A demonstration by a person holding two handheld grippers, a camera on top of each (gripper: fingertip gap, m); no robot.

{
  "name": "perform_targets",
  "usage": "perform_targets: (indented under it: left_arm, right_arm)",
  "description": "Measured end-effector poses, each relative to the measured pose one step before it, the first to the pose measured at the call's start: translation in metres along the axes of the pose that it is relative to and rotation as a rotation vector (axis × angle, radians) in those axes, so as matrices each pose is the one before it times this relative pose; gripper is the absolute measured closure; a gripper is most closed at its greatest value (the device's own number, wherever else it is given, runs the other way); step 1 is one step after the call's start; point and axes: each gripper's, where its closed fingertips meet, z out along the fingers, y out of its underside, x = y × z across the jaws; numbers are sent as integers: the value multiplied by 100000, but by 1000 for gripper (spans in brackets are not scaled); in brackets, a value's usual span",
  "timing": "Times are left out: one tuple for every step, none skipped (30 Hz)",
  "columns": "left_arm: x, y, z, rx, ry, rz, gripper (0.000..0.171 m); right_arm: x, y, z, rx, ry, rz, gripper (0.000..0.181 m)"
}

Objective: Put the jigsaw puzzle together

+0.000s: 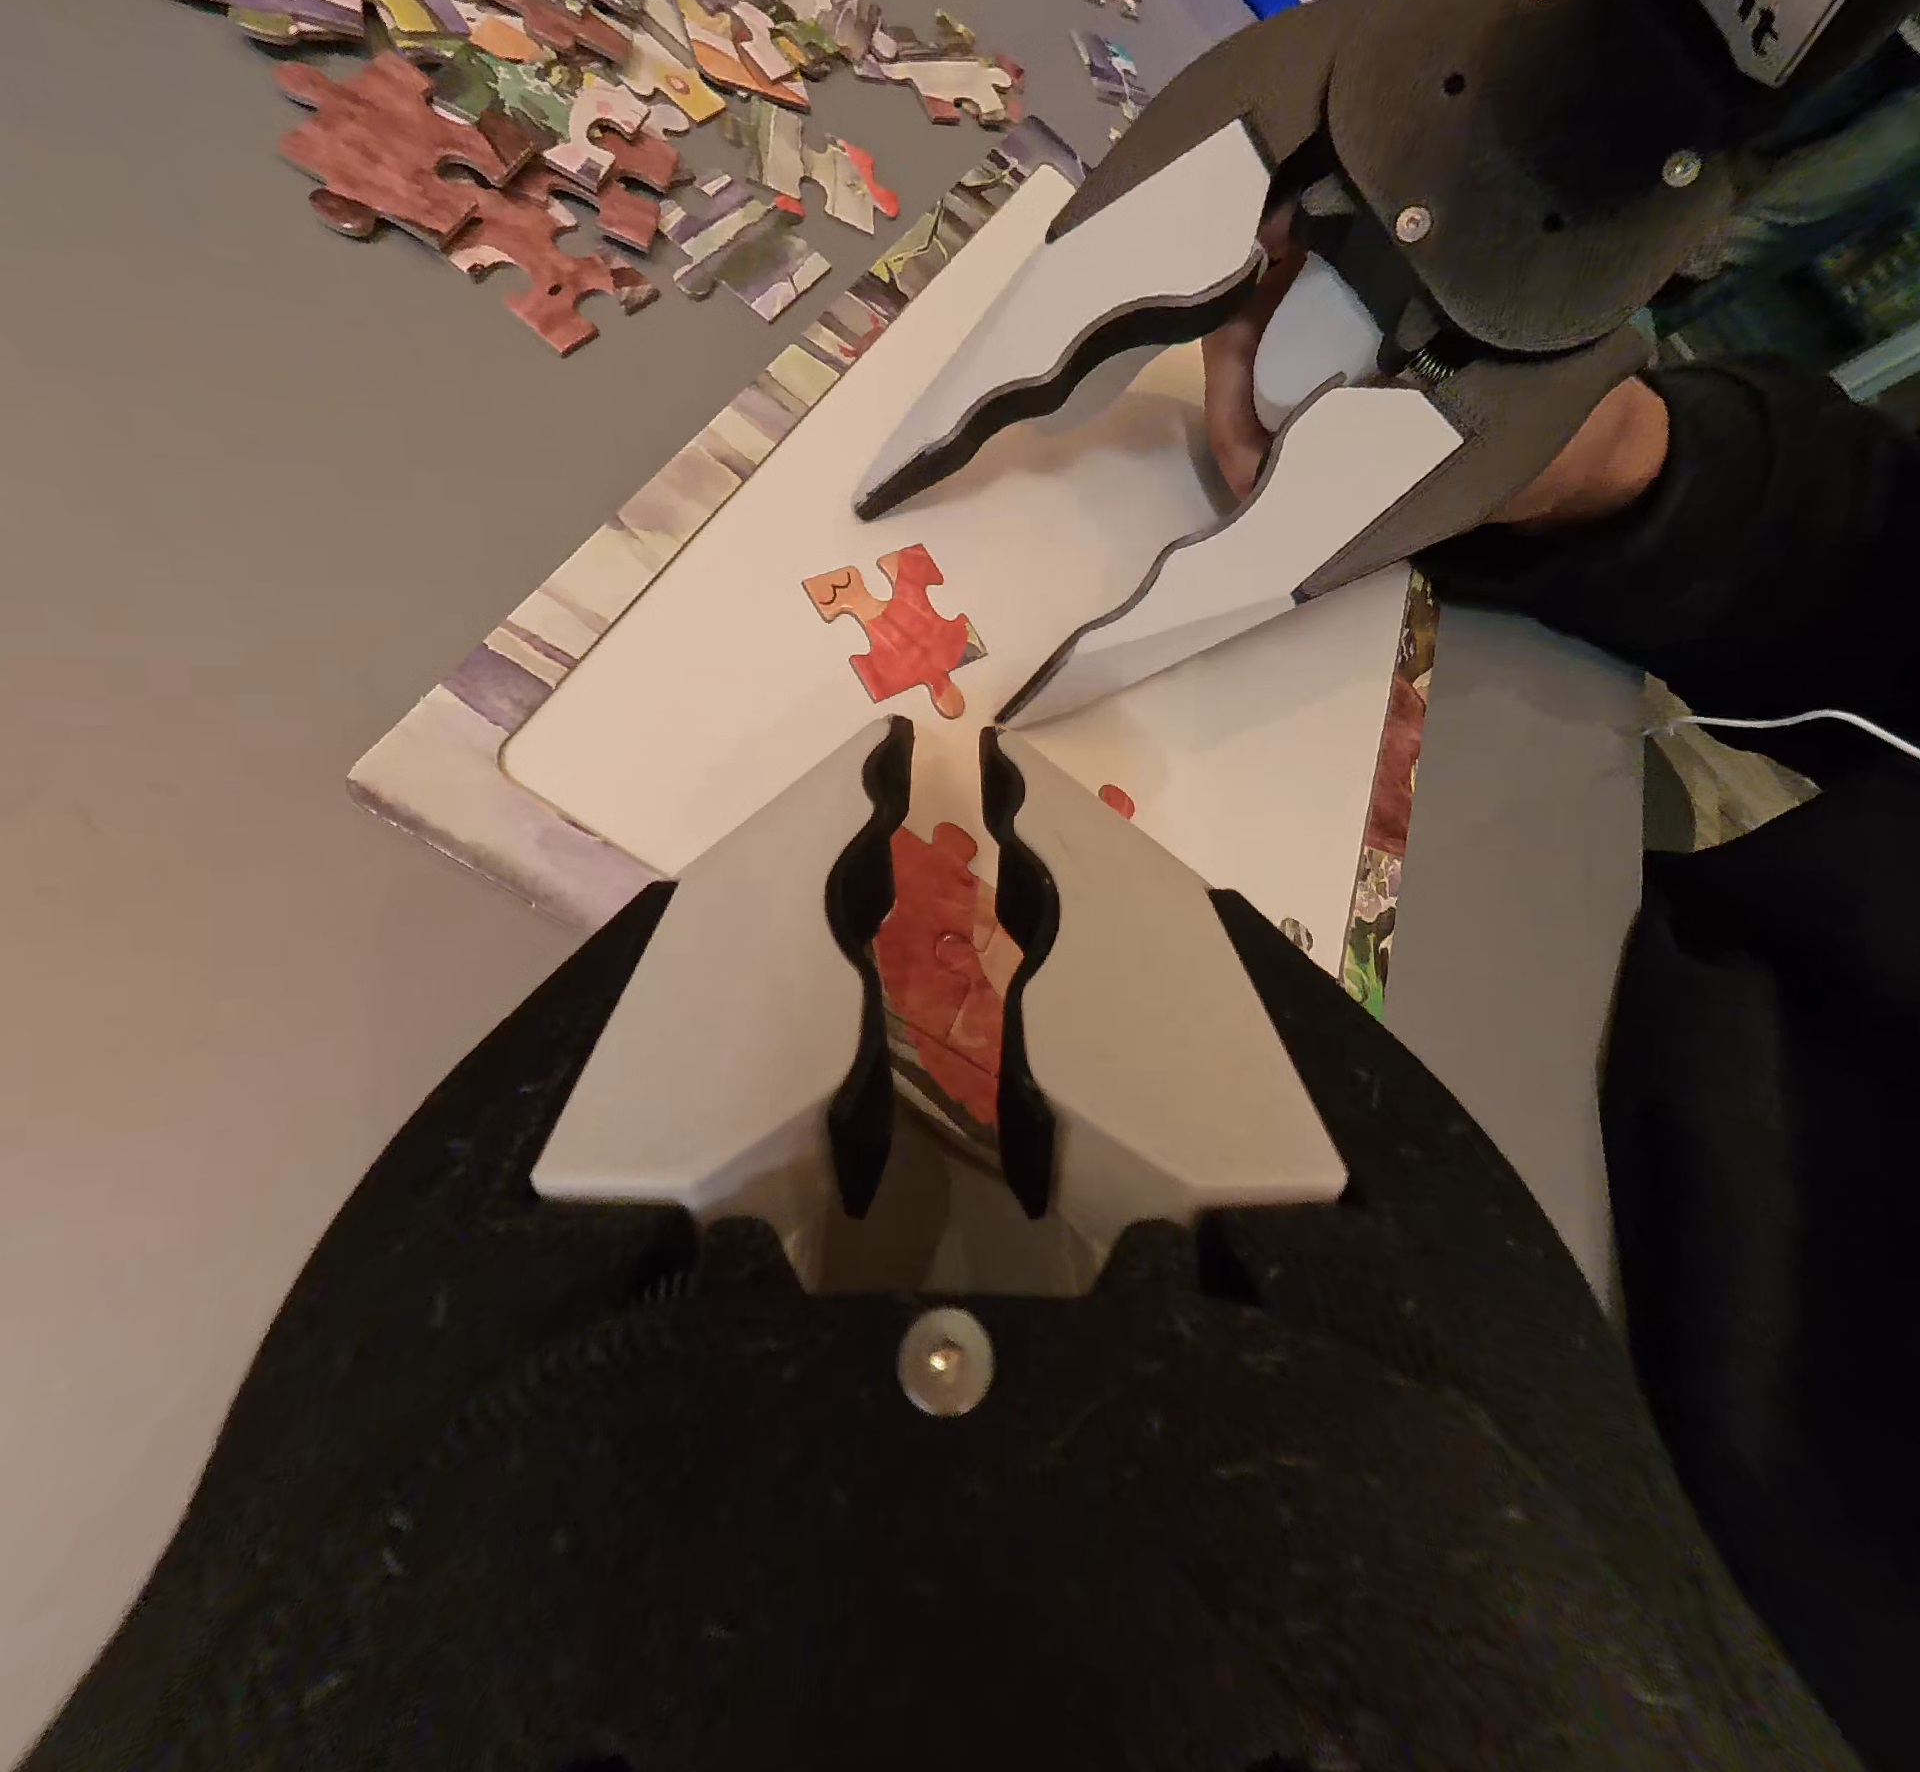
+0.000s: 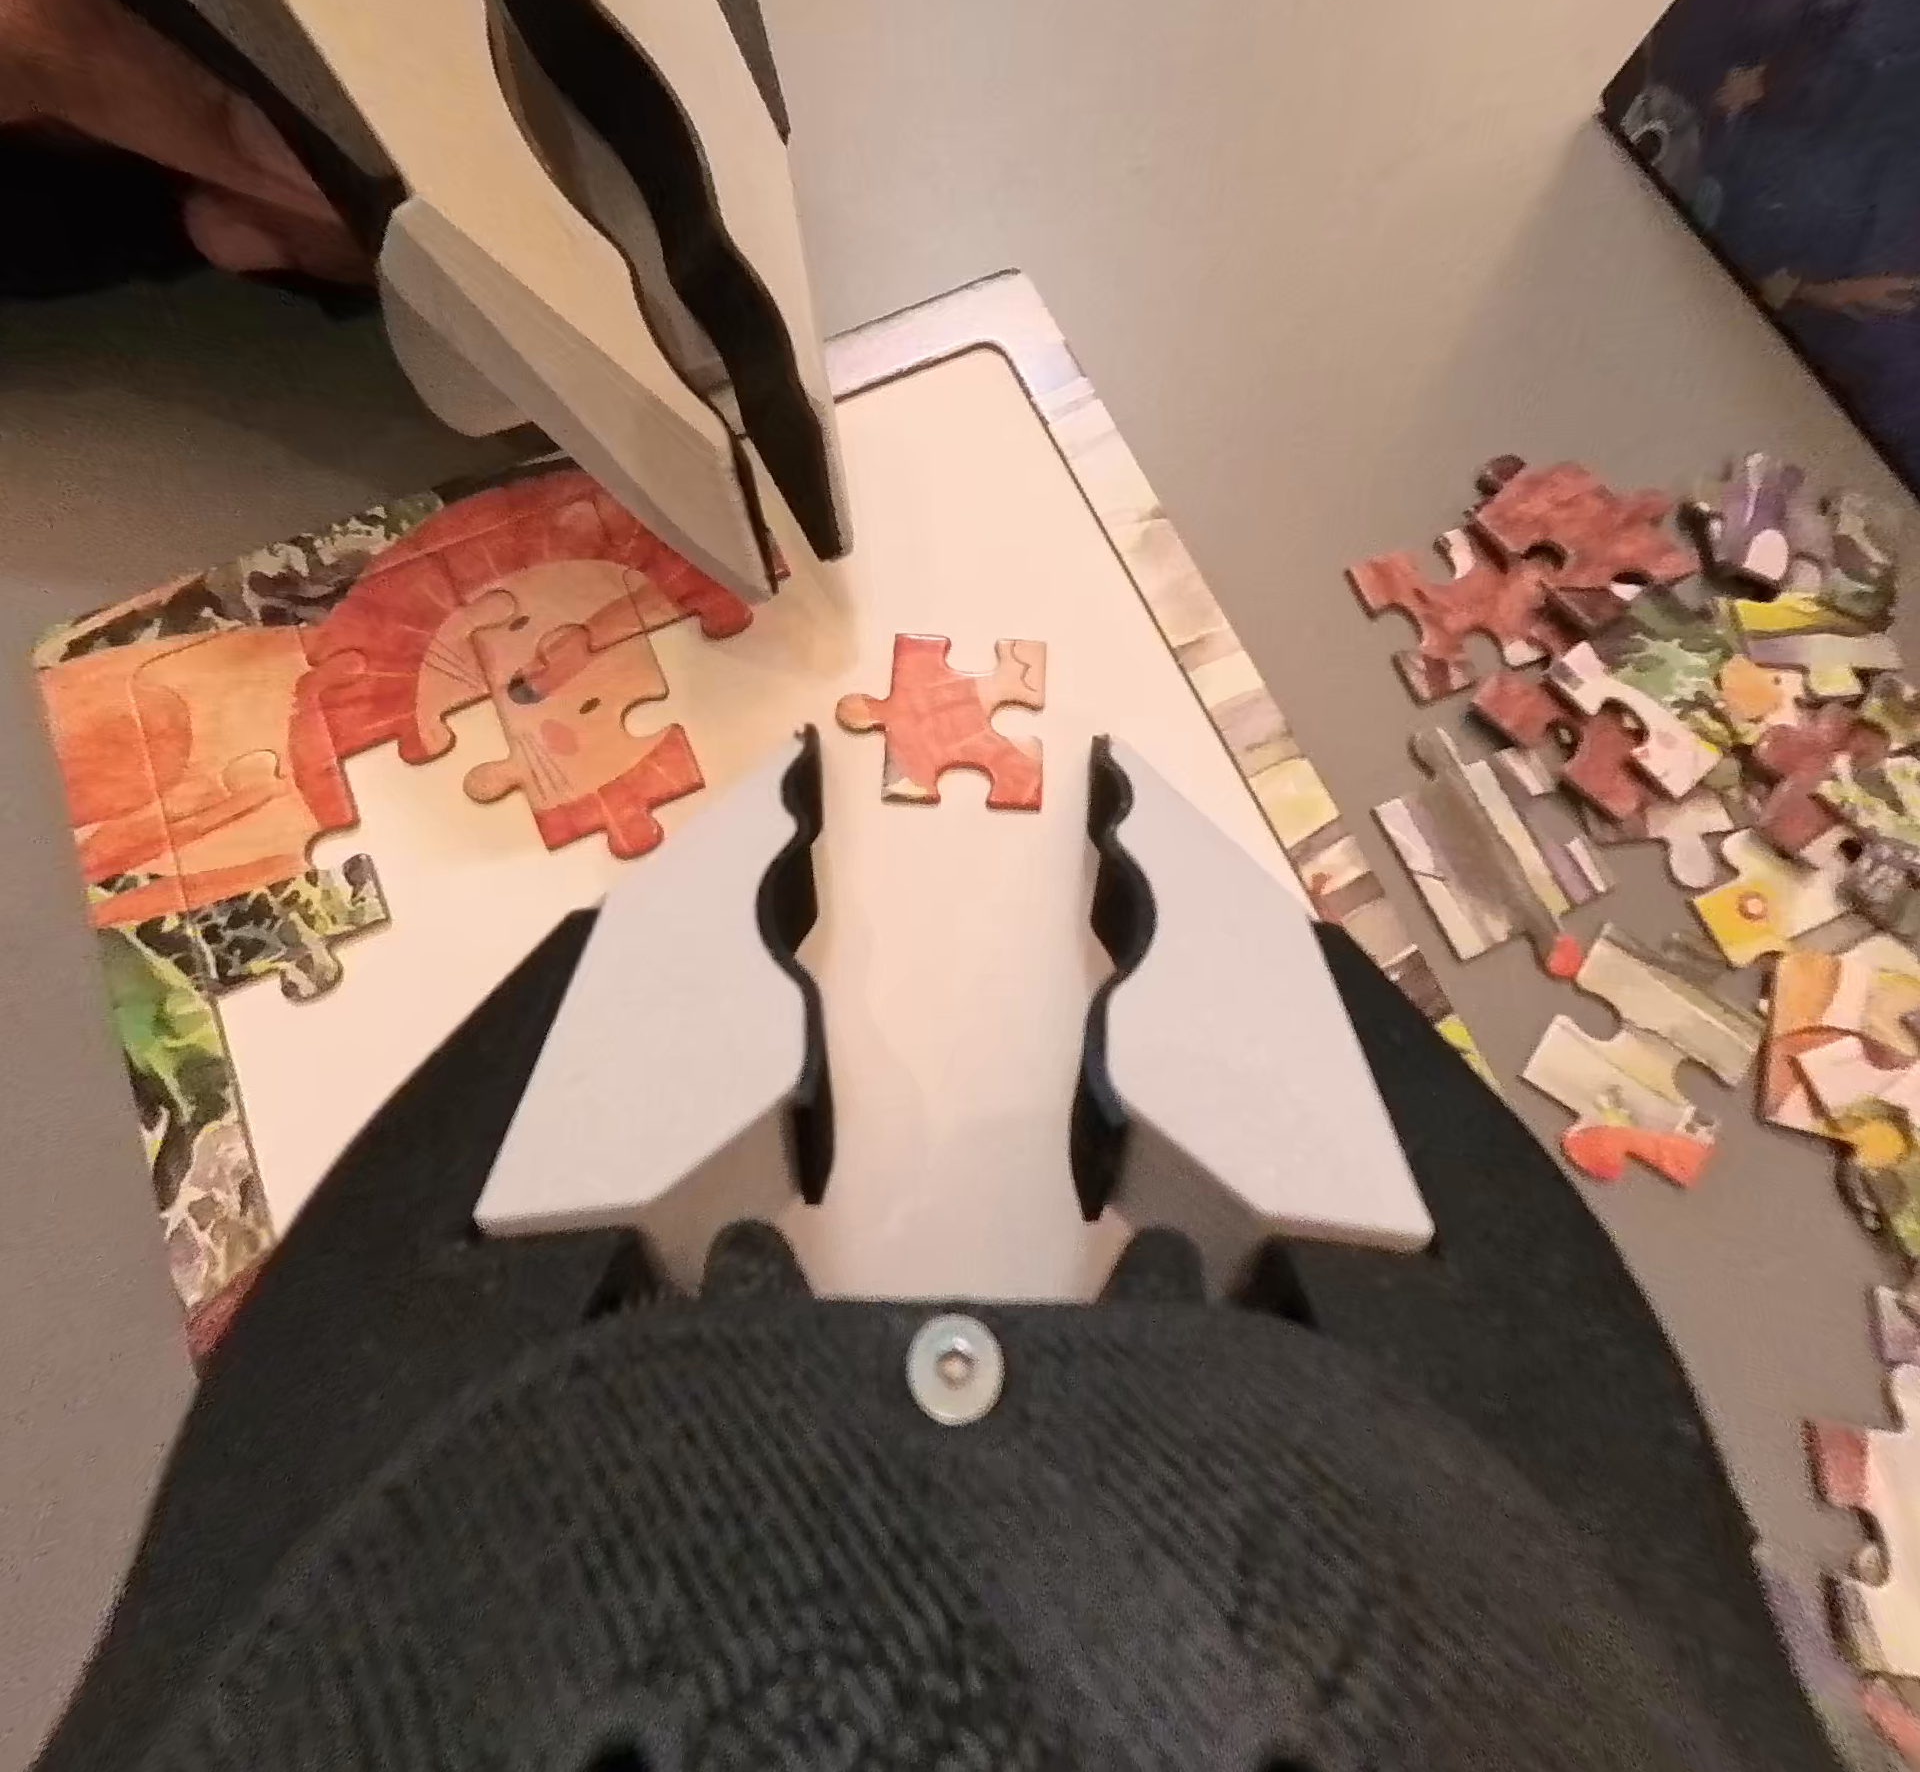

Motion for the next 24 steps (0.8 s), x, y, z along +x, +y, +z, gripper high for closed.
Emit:
perform_targets:
  left_arm:
    - [-16, -16, -5, 76, 98, -176, 161]
    - [-8, 9, 7, -14, 135, -269, 161]
    - [-9, 19, 16, -106, 163, -292, 161]
    - [-17, 15, 3, -62, 104, -205, 161]
    - [4, -4, 2, 28, -2, -56, 161]
    - [-1, -11, -3, 77, -37, 109, 161]
    - [12, 11, 1, -19, -93, 164, 161]
    - [9, 8, 7, -136, -145, 227, 161]
    - [7, 35, 25, -214, -184, 292, 161]
    - [17, 31, 23, -277, -261, 389, 161]
    - [18, 32, 29, -260, -306, 463, 161]
    - [16, 21, 6, -133, -287, 458, 161]
    - [12, -21, -21, 64, -259, 534, 161]
    - [-15, -60, -65, 276, -501, 818, 161]
    - [-148, -116, -149, 522, -1359, 1087, 162]
    - [-225, -162, -212, 755, -1736, 1076, 163]
    - [-172, -180, -220, 911, -1256, 606, 163]
    - [-97, -189, -201, 1053, -377, -68, 163]
    - [-32, -165, -158, 1012, 212, -580, 163]
    - [-17, -136, -124, 872, 396, -680, 163]
    - [-3, -90, -89, 654, 380, -552, 163]
    - [-23, -77, -69, 487, 170, -348, 163]
    - [-33, -44, -43, 268, -34, -162, 163]
    - [-24, -15, -31, 89, -137, 37, 163]
  right_arm:
    - [-35, -28, 20, -70, 417, -427, 133]
    - [-43, -26, 18, -56, -105, 279, 134]
    - [43, -8, 9, 183, 261, 255, 136]
    - [-5, -16, -11, 534, -254, -44, 143]
    - [-49, -4, -38, 698, -634, -155, 154]
    - [-12, 8, -16, 624, -429, 244, 154]
    - [5, -4, -10, 332, -350, 421, 154]
    - [-8, 1, -13, -35, -160, 106, 154]
    - [1, 4, 3, -81, 96, -441, 154]
    - [-14, 2, -2, 6, 179, -306, 154]
    - [-3, 2, -18, 15, 73, -200, 154]
    - [-20, 10, -27, 12, -81, -376, 155]
    - [-3, 19, -34, -29, -122, -381, 155]
    - [15, 19, -51, -1, -42, -283, 155]
    - [50, 1, -59, 149, 50, -265, 155]
    - [77, -13, -102, 318, 85, -297, 155]
    - [113, -83, -147, 702, 91, -228, 155]
    - [84, -147, -179, 1174, -317, 104, 155]
    - [-43, -228, -188, 1706, -1387, 450, 155]
    - [-192, -325, -194, 2318, -2354, 657, 154]
    - [-308, -358, -157, 2490, -2905, 598, 154]
    - [-394, -348, -131, 2240, -3172, 29, 154]
    - [-516, -293, -72, 1684, -3402, -988, 154]
    - [-478, -233, -13, 1003, -2729, -1792, 154]
